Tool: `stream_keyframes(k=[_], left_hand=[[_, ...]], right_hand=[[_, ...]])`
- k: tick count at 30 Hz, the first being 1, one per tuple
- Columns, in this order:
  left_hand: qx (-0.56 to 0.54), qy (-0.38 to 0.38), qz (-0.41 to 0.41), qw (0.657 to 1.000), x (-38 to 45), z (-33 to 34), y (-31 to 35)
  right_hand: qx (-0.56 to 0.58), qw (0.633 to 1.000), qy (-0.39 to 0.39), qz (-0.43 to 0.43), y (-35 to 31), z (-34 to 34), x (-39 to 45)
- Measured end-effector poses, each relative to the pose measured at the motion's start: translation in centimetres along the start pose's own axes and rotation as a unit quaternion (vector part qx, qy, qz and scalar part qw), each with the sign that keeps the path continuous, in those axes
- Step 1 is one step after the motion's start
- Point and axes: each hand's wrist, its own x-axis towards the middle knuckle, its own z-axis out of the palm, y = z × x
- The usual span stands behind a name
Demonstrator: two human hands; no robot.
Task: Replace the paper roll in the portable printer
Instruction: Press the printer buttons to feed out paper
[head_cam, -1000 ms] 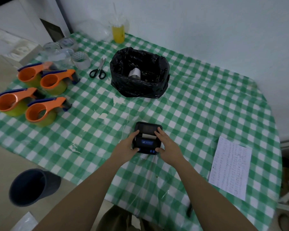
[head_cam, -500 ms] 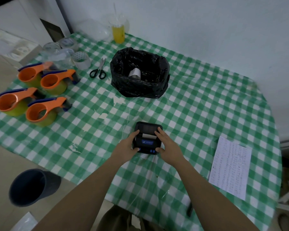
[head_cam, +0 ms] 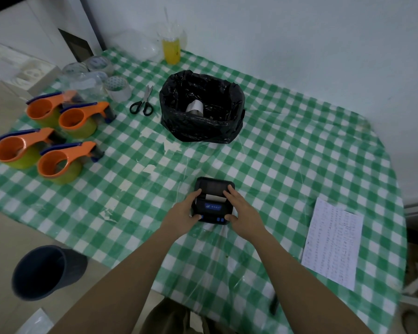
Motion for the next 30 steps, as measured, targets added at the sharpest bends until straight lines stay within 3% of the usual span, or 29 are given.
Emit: stream_keyframes(k=[30], left_hand=[[0.003,-0.007,-0.011,1.0,-0.25,-0.19,0.53]], right_hand=[[0.006,1.0,-0.003,0.0,-0.21,0.01,-0.07]])
